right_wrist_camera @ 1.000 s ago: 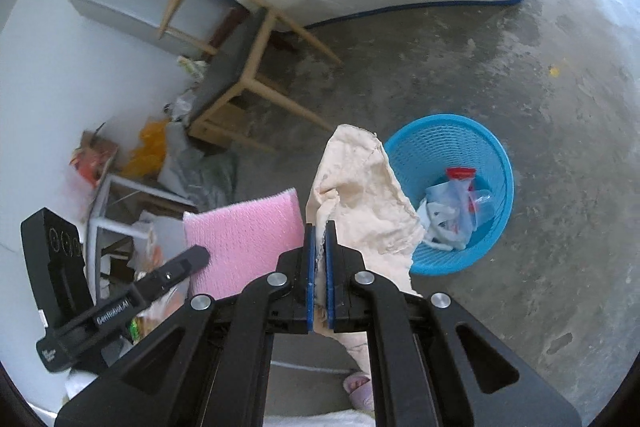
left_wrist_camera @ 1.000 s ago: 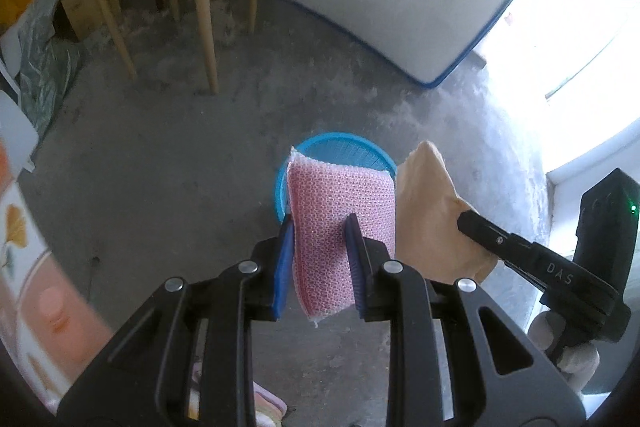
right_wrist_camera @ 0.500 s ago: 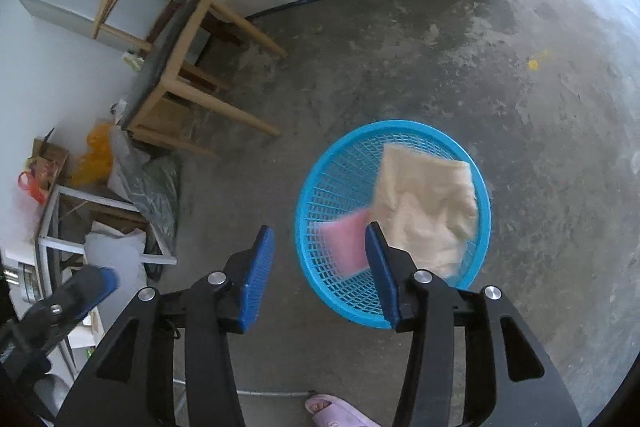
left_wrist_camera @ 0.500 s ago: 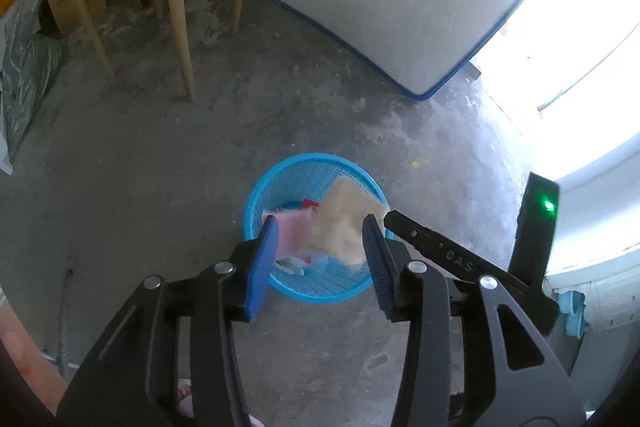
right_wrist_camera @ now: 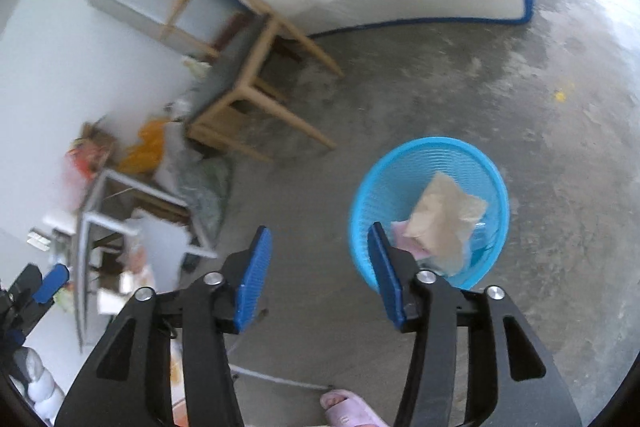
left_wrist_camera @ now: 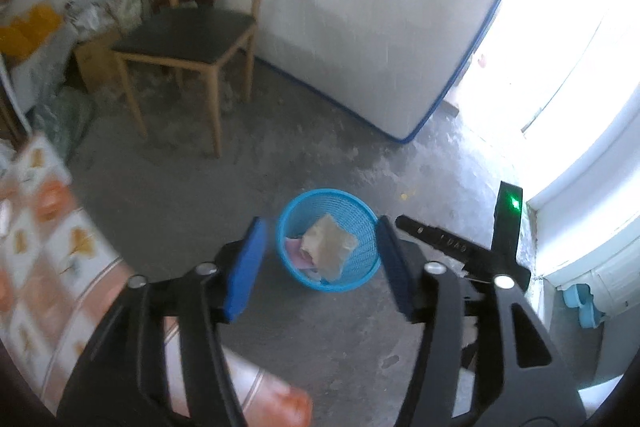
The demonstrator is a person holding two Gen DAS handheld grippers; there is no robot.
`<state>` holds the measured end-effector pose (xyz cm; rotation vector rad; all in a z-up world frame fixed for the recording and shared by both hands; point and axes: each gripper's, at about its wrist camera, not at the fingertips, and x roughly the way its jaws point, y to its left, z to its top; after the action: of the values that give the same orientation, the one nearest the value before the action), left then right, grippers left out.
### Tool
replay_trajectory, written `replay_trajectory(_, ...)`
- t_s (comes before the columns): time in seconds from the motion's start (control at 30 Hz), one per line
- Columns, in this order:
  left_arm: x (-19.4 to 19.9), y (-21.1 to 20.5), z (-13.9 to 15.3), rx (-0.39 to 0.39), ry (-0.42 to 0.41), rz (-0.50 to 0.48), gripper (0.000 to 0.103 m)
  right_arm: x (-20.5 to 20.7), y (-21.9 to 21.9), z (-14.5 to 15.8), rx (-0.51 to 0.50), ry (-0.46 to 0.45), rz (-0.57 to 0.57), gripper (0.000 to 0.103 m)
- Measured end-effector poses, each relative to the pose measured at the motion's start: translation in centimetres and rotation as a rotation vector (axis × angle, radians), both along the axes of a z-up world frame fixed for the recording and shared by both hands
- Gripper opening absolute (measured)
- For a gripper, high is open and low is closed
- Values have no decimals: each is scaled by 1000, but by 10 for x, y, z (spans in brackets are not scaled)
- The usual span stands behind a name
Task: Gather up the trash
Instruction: 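Open both grippers to drop the sponge and paper into the wastebasket, then swing both tools back over the table toward the milk bottle and CABLE box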
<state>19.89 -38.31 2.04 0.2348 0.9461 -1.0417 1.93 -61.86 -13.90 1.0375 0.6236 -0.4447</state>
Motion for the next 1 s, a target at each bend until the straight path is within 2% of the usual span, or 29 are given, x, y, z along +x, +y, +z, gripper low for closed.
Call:
replay_trajectory(0.13,-29,82,25,-77,-12,75,76,-16,36,25,-13,-46,51,59)
replay_trajectory(0.3,-60,193,24,-67,-70,198,78,-20,98,54,-52,-50,166,70)
replay_trajectory(0.4,-77,256,21,-46,-111,292,79,-17,137,72,-69,-97,237,77)
replay_trajectory(0.5,-92,317,19,-54,-125,390,80,-4,176,86,-55,-126,306,77)
replay_trajectory(0.6,-109,379,15,-105,-106,504,81,16,215,102,-89,-139,389,77)
replay_trajectory(0.7,-129,432,6,-167,-83,619,81,46,265,119,-115,-154,518,77)
replay_trajectory(0.83,-149,489,-16,-251,-17,768,81,78,327,126,-85,-171,687,77)
replay_trajectory(0.93,-153,518,-38,-286,51,844,81,100,390,129,-55,-165,893,77)
replay_trajectory(1.0,-156,530,-48,-291,67,874,81,110,431,132,-63,-144,1025,77)
